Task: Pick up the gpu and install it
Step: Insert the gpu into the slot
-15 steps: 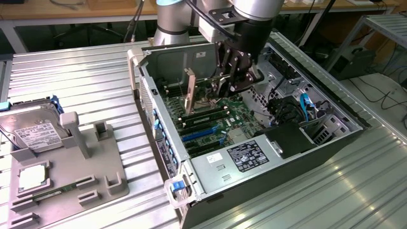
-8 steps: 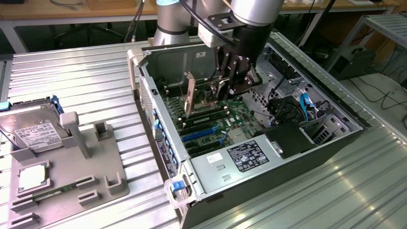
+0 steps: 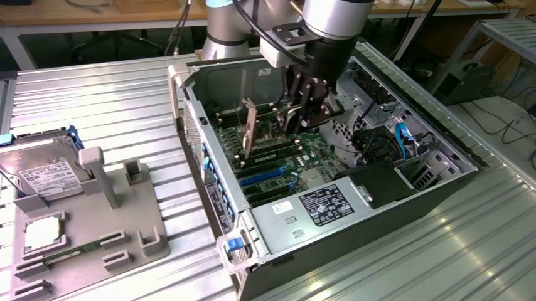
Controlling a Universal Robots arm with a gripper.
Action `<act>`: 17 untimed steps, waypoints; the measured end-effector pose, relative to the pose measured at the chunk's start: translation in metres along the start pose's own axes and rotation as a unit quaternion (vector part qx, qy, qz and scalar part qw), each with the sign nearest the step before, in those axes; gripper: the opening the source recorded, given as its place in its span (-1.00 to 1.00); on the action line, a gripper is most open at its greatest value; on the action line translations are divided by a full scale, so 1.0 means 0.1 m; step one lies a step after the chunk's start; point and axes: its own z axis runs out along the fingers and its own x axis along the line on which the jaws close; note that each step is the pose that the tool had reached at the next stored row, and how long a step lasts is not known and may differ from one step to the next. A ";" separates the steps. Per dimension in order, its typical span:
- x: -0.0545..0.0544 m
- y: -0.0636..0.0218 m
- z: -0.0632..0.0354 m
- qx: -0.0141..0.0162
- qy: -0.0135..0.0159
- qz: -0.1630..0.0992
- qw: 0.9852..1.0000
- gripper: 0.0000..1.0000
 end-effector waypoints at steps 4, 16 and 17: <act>0.00 0.007 0.032 0.000 0.008 0.006 1.000 -0.43; 0.00 0.008 0.134 -0.001 0.012 0.038 0.999 -0.43; 0.00 0.008 0.142 -0.001 0.012 0.039 0.999 -0.43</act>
